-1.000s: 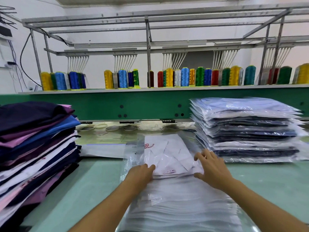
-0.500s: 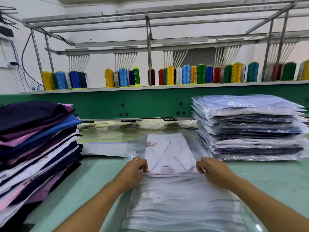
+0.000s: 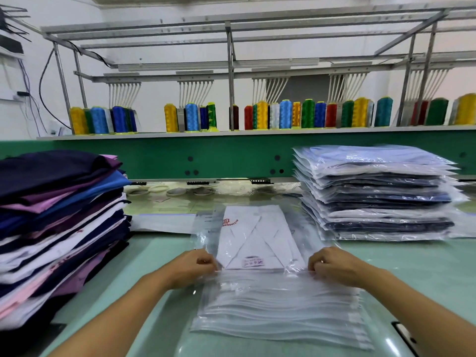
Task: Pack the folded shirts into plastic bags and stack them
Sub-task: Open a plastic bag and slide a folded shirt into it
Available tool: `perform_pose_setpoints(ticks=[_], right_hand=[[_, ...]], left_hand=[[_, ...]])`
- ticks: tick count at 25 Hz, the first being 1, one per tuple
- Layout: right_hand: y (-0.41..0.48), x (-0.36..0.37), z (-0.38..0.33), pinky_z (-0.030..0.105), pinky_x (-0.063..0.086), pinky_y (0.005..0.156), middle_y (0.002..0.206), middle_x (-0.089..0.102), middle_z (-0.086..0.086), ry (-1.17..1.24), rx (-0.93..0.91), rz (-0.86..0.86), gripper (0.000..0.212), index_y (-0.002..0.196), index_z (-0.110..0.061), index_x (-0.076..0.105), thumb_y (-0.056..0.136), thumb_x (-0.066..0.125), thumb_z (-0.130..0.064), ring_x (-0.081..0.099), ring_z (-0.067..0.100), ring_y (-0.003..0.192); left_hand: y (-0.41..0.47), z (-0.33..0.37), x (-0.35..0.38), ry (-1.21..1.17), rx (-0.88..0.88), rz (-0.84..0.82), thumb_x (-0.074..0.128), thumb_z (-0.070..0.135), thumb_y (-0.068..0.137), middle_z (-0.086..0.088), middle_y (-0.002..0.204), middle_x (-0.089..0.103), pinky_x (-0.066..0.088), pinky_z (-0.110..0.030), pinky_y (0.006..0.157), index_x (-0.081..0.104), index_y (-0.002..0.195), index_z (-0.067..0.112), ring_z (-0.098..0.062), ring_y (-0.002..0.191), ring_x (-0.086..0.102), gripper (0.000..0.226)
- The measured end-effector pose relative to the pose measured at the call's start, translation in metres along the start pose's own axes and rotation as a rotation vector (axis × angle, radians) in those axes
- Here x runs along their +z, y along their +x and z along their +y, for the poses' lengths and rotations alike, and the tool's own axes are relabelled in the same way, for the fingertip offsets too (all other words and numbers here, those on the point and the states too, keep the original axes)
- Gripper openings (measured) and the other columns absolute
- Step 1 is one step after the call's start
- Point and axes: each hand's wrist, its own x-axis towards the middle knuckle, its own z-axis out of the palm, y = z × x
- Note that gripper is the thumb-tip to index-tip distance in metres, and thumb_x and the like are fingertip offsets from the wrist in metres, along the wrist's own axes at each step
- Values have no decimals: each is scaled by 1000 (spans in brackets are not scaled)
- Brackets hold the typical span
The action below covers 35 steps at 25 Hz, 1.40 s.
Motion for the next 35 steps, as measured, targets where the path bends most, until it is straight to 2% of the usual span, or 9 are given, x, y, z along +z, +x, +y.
perform_pose_setpoints(ticks=[3,5,9,13,17,21,28,32,35], right_hand=[[5,4,-1,31,44,62,65,71,-10,92,82,51,45,70,-12,70,95,47,-42,53,5,53],[14,6,-3,32,43,59,58,63,-3,22,155,111,51,69,-2,65,98,50,-41,51,14,52],[36,-2,-15,30,55,72,65,69,-2,-132,251,225,41,68,-10,66,93,47,-37,66,19,65],[69,-9,-24,33,47,63,80,64,0,-142,229,371,27,81,-17,59,97,41,-30,62,25,76],[120,-8,-27,41,50,91,123,63,3,-121,179,407,30,122,-23,63,98,46,-33,58,27,110],[175,4,-29,45,35,111,151,44,1,-104,159,402,51,149,-27,41,101,43,-41,39,26,138],[264,26,-38,56,13,121,168,16,-1,-160,90,217,56,157,-44,18,102,25,-53,17,30,152],[280,40,-22,65,1,118,170,-6,-3,-161,190,63,62,151,-61,-2,92,7,-73,-4,36,155],[280,42,-13,61,2,120,170,-5,-3,-128,236,52,77,152,-59,-3,81,3,-87,-1,37,155]], left_hand=[[3,6,-2,121,-66,16,51,40,88,14,97,67,52,-31,84,73,83,32,-12,92,64,24],[12,10,-1,173,-133,30,51,33,86,6,89,70,53,-33,77,73,76,22,-17,83,65,26],[39,25,-4,449,-192,90,53,32,87,2,73,63,40,-28,58,61,68,19,-20,69,56,24],[77,37,-7,519,-178,209,49,30,93,1,102,65,46,-32,70,58,90,24,-24,90,59,12],[128,42,-5,532,-160,280,47,32,98,-3,130,58,48,-40,93,54,123,18,-27,117,55,29],[177,42,2,475,-160,324,43,31,101,-5,146,48,37,-40,109,43,141,15,-28,133,46,43],[259,25,26,426,-125,266,25,37,108,1,169,12,3,-50,125,18,160,24,-23,156,8,54],[278,4,40,419,-206,219,16,44,106,7,168,15,3,-61,121,21,159,35,-27,155,8,54],[278,-6,44,424,-288,228,14,59,100,9,168,15,8,-62,120,22,156,42,-36,154,11,60]])
